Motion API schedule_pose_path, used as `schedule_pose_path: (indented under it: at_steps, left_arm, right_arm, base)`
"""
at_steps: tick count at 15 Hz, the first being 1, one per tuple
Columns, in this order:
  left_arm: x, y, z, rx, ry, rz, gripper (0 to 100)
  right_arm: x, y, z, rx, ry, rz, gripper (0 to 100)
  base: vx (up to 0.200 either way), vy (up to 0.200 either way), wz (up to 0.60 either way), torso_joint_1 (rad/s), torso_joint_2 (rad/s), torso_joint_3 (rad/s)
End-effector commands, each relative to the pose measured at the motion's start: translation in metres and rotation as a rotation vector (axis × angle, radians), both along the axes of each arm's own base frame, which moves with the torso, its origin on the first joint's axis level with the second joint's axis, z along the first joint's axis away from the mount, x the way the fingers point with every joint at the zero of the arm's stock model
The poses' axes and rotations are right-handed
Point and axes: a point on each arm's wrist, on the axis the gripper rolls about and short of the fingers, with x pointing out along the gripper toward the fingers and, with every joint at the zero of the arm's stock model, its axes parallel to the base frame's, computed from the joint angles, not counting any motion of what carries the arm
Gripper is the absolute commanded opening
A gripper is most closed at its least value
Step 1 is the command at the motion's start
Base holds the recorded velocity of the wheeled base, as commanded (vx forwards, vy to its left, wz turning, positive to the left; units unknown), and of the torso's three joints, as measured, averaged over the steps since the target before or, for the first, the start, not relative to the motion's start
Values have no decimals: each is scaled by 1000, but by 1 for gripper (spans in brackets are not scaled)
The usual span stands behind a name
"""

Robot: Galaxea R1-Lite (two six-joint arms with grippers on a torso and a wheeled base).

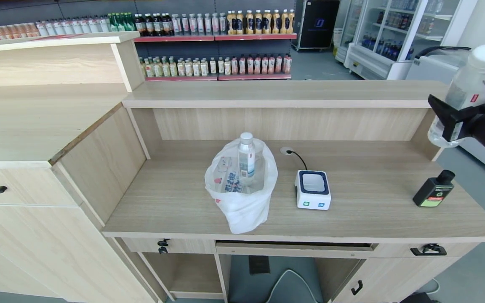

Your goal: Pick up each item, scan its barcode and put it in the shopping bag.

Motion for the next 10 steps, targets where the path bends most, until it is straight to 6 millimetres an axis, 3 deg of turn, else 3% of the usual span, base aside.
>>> schedule_pose_path:
  at_steps: [1, 6, 10]
  left_arm:
    - [0, 0, 0, 0, -1, 1, 100]
    - [0, 0, 0, 0, -1, 1, 100]
    - [0, 0, 0, 0, -1, 1, 100]
  right_arm:
    - [7, 30, -1, 22, 6, 48, 0]
    - [49, 88, -28, 68, 89, 115, 0]
    - [73, 95, -77, 140, 322, 457, 0]
  base:
    - [0, 0, 600, -12, -2, 7]
    - [0, 0, 600, 4, 3, 2]
    - [0, 0, 0, 0, 0, 0]
